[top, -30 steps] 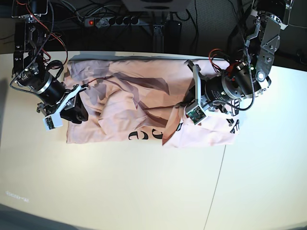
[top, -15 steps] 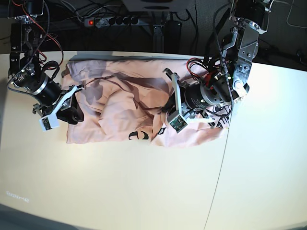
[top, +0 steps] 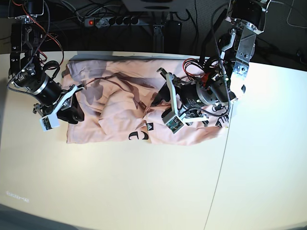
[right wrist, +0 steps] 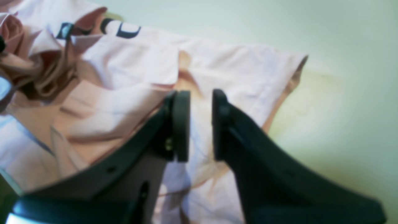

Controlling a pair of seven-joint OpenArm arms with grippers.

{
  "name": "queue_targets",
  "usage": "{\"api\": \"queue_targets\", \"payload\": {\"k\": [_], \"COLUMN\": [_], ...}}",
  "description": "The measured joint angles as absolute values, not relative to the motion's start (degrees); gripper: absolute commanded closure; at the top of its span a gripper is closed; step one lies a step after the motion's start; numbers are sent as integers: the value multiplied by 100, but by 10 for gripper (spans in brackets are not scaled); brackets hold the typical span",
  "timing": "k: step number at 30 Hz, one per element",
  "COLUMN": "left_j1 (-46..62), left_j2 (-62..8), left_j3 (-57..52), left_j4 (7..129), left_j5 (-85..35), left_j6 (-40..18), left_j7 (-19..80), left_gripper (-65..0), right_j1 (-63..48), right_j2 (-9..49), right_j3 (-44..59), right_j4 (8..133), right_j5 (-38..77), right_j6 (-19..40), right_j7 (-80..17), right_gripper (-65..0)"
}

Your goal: Fold the T-shirt properly

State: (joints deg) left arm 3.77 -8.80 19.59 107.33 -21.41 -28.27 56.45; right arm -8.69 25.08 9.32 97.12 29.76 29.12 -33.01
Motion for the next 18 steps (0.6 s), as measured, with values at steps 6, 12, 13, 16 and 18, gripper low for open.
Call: {"api": "queue_targets", "payload": {"k": [6, 12, 13, 16, 18], "left_j1": [379, 399, 399, 397, 416], "left_j2": [-757, -1243, -1304, -1470, -1599], "left_j3": [1772, 803, 698, 513, 416], "left_j4": [11260, 11432, 11432, 11419, 11327], "left_j5": [-1997, -2477, -2571, -2648, -2689], "left_j6": [-2825, -2812, -2810, -2812, -2808], "left_j7": [5614, 5660, 5677, 5706, 5693], "left_gripper": [-301, -301, -301, -301, -301], "right_j1": [-869, -869, -869, -869, -869], "right_j2": [2506, 2506, 2506, 2506, 2508], "right_j3": [932, 932, 932, 932, 932], "right_j4": [9712, 9712, 9712, 9712, 9712], "right_j5": [2976, 2976, 2978, 2976, 2976], "right_j6": [2912, 2912, 2912, 2912, 2912], "right_j7": [-3280, -3275, -3277, -3262, -3262], "right_gripper": [-135, -135, -135, -135, -135]}}
